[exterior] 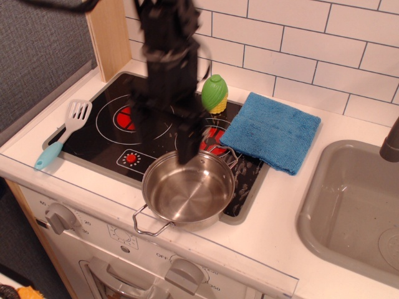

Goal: Place the pan on the burner.

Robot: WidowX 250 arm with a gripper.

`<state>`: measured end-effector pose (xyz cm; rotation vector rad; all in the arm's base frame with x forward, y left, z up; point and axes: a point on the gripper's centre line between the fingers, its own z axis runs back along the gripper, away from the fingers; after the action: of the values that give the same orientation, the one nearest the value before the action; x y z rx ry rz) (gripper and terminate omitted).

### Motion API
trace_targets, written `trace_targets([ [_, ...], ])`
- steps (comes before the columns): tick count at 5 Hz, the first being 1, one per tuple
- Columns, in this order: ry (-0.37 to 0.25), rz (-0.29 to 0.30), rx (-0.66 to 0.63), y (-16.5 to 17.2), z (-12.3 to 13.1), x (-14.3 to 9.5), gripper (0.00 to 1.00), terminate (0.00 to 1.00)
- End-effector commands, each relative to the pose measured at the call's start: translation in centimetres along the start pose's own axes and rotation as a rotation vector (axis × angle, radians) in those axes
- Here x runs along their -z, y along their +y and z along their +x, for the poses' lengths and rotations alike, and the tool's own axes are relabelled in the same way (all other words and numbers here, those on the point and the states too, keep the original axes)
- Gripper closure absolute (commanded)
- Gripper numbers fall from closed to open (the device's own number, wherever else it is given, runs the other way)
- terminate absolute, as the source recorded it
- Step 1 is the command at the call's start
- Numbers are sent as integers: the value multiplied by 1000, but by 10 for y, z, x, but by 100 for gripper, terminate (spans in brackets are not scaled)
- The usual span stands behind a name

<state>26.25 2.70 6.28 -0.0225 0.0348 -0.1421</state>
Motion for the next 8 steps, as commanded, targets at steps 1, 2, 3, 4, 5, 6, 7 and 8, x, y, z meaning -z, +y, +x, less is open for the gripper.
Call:
trace_targets([
  [1, -21, 78, -26, 10, -8, 27, 0, 0],
  [2, -37, 104, -45, 10, -8, 31, 0, 0],
  [3, -46, 98, -63, 11, -9, 38, 100, 0],
  [4, -54, 101, -77, 12, -10, 39, 100, 0],
  [5, -61, 95, -73, 11, -9, 41, 100, 0],
  [6, -46, 74, -71, 10, -6, 42, 100, 0],
  [7, -57, 57, -107, 16, -4, 20, 100, 0],
  [8, -83, 33, -193, 41, 3, -8, 100, 0],
])
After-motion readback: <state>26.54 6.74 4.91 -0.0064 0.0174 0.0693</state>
